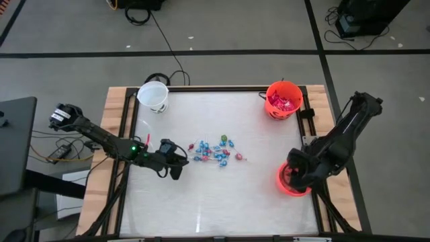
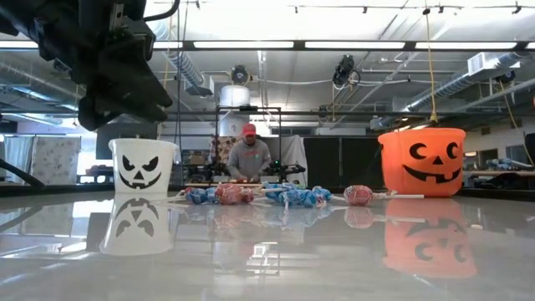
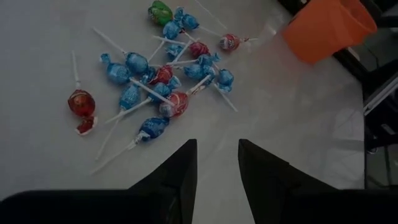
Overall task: Sort candy by brand, put in halloween buckets
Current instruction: Put the red gummy into the bottom orange bucket, then put the green candy into the white bucket
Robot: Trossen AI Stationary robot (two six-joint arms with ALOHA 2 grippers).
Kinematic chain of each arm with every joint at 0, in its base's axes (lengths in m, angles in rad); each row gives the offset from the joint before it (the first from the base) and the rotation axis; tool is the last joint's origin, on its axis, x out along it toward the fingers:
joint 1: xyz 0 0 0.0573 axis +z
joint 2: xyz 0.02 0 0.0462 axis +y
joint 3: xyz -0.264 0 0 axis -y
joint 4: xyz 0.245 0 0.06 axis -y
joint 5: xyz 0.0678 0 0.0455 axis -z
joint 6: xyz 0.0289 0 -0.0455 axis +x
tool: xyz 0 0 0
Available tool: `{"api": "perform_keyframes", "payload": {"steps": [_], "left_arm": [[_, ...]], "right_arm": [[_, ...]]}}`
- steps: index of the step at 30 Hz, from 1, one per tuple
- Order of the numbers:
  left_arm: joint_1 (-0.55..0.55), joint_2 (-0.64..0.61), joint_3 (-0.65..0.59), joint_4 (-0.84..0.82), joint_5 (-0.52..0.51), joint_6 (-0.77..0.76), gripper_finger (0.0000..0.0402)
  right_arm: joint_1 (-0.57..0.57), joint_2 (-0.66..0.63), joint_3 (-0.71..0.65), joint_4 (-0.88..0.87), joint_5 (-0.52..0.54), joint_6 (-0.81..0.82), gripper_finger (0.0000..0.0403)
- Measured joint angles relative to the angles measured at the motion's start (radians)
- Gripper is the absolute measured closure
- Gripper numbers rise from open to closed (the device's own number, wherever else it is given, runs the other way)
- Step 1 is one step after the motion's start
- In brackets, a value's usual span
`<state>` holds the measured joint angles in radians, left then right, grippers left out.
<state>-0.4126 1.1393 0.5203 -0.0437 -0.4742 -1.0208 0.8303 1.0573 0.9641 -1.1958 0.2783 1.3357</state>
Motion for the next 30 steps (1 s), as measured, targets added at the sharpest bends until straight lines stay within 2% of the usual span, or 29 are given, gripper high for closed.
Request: {"api": "perform_keyframes", "payload": {"steps": [4,11,18,22,26,30], "left_arm": [[0.006,0.000,0.014,0.001,-0.004,-0.001,0.0280],[0.047,0.000,0.055,-0.001,-0.006,0.022,0.0280],[0.114,0.000,0.094,-0.001,0.004,0.077,0.0280],[0.151,0.000,0.112,-0.008,0.014,0.092,0.0280],[0.175,-0.001,0.152,-0.012,-0.007,0.202,0.0280],[0.211,-0.002,0.220,-0.106,-0.042,0.279,0.0280]], "right_arm": [[0.000,-0.008,0.062,-0.053,0.062,0.007,0.0204],[-0.015,-0.007,0.122,-0.039,0.145,-0.027,0.0202],[-0.075,-0.007,0.162,0.129,0.229,-0.158,0.0202],[-0.124,-0.002,0.162,0.217,0.229,-0.245,0.0202],[-0.196,0.022,0.162,0.300,0.229,-0.353,0.0202],[-0.307,0.080,0.162,0.365,0.213,-0.470,0.0202]]}}
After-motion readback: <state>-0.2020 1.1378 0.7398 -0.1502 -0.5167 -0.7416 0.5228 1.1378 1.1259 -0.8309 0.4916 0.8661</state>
